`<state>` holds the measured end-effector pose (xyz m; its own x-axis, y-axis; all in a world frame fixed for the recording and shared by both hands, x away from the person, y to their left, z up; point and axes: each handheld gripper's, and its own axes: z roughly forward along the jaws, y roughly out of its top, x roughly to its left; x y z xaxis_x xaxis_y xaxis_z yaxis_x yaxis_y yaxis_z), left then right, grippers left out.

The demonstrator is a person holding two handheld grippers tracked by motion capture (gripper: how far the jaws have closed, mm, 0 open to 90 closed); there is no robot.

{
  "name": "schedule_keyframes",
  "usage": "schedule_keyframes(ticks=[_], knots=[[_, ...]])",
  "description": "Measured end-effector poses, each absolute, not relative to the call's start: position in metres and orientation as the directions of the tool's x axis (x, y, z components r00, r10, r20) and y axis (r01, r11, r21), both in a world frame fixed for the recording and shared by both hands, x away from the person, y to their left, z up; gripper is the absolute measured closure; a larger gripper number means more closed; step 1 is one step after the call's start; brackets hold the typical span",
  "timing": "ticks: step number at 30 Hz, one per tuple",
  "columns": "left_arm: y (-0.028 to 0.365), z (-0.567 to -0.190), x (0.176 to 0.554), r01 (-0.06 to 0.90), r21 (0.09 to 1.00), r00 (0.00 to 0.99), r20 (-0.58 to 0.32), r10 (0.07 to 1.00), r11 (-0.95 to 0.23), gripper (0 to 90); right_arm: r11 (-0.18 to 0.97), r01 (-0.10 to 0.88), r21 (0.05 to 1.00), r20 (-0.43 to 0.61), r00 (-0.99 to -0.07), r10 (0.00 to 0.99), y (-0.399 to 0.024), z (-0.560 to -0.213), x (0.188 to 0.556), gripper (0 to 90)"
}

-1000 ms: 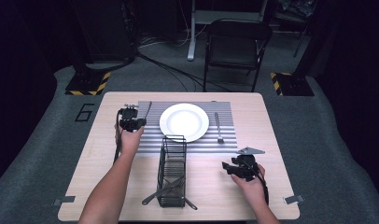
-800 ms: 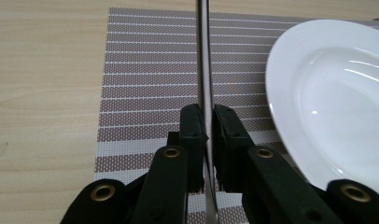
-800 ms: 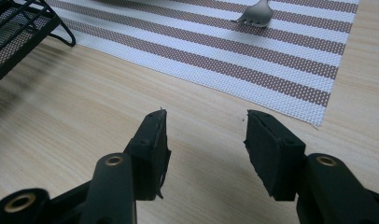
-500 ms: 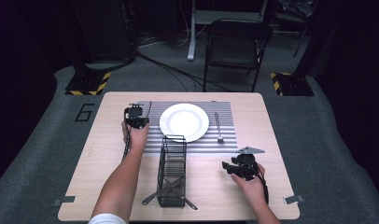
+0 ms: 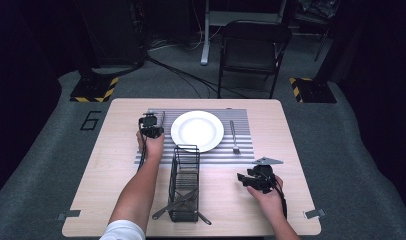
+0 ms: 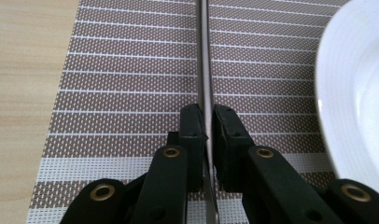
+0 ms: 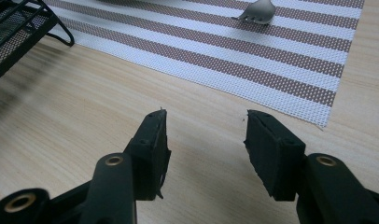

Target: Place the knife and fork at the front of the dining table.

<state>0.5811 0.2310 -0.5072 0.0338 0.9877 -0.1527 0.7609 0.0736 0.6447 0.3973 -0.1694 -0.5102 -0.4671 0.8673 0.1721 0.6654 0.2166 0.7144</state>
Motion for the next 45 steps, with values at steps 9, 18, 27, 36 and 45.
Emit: schedule_keyframes(ticks=[9, 18, 27, 36, 45], knots=[[0.235, -0.509, 0.583, 0.752, 0.65, 0.012, -0.179, 0.984, 0.109, 82.2, 0.214, 0.666, 0.715, 0.176, -0.468, 0.866, -0.168, -0.51, 0.398, 48.3], [0.235, -0.509, 0.583, 0.752, 0.651, 0.02, -0.182, 0.983, 0.105, 81.8, 0.222, 0.657, 0.721, 0.167, -0.475, 0.864, -0.168, -0.51, 0.398, 48.3], [0.237, -0.509, 0.582, 0.751, 0.655, 0.042, -0.162, 0.986, 0.076, 80.8, 0.218, 0.663, 0.716, 0.174, -0.472, 0.864, -0.167, -0.511, 0.398, 48.3], [0.249, -0.505, 0.576, 0.746, 0.664, 0.082, -0.159, 0.984, 0.045, 72.9, 0.22, 0.663, 0.715, 0.173, -0.473, 0.864, -0.167, -0.511, 0.399, 48.3], [0.271, -0.478, 0.558, 0.716, 0.698, 0.13, -0.156, 0.979, 0.016, 61.7, 0.213, 0.657, 0.723, 0.166, -0.465, 0.87, -0.169, -0.509, 0.398, 48.2]])
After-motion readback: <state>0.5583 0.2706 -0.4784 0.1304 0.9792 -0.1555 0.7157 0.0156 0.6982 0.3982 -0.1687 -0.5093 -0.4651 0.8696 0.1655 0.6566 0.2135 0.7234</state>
